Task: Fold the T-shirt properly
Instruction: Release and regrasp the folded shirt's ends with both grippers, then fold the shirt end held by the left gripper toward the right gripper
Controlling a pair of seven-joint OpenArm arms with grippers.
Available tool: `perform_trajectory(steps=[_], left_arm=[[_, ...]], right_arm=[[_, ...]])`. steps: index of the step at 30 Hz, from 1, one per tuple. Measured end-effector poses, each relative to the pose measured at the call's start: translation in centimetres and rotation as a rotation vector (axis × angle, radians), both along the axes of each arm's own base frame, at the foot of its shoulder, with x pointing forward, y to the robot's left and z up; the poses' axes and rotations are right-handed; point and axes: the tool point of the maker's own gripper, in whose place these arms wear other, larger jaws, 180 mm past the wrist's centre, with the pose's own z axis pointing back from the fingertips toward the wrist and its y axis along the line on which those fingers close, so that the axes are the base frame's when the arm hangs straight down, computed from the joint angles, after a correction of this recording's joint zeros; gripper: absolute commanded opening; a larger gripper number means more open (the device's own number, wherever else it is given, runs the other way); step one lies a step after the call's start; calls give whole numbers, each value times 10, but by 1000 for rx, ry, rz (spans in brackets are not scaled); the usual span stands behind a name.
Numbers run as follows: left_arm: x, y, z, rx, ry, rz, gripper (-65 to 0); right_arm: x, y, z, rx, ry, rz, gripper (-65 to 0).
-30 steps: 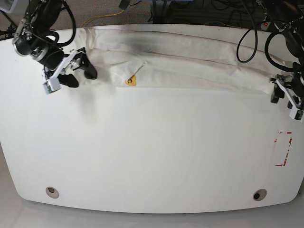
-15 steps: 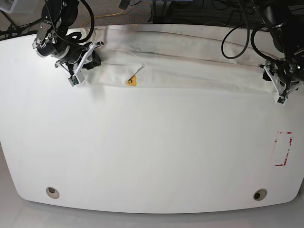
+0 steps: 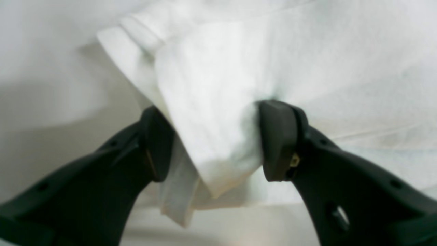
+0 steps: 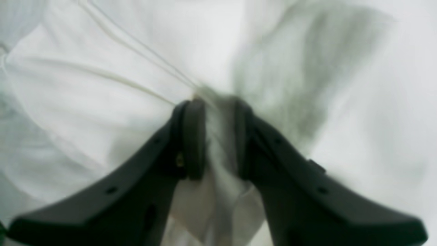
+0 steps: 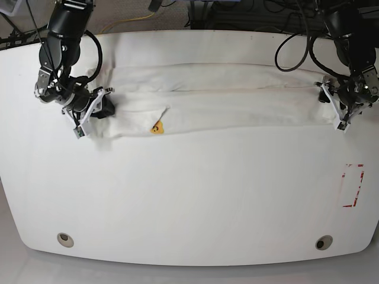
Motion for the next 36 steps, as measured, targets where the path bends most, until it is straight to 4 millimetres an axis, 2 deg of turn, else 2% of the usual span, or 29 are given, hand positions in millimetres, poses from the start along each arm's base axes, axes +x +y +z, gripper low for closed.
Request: perform_trajectory(steps=[4, 7, 13, 15, 19, 22, 27, 31, 36], left_arm=[[17, -15, 4, -39, -31, -5, -282], [16, -28, 12, -122, -57, 0, -281], [26, -16, 65, -245, -234, 71, -278], [27, -12, 73, -278, -269, 97, -268], [14, 7, 69, -269, -255, 169, -194], [11, 10, 59, -299, -234, 196, -189], [0, 4, 24, -391, -159, 250, -187], [4, 3, 15, -433, -181, 275, -186], [18, -17, 10, -480, -200, 225, -196]], right_arm=[[17, -11, 1, 4, -11, -19, -518], [21, -17, 2, -13, -5, -28, -518], [21, -16, 1, -14, 0, -25, -518], [21, -14, 1, -11, 0, -24, -518], [20, -14, 1, -9, 0, -24, -522], [20, -13, 1, -5, -2, -25, -523], [20, -14, 1, -4, -3, -28, -523], [20, -13, 1, -2, -3, -29, -525], [20, -13, 1, -2, -2, -28, -525]])
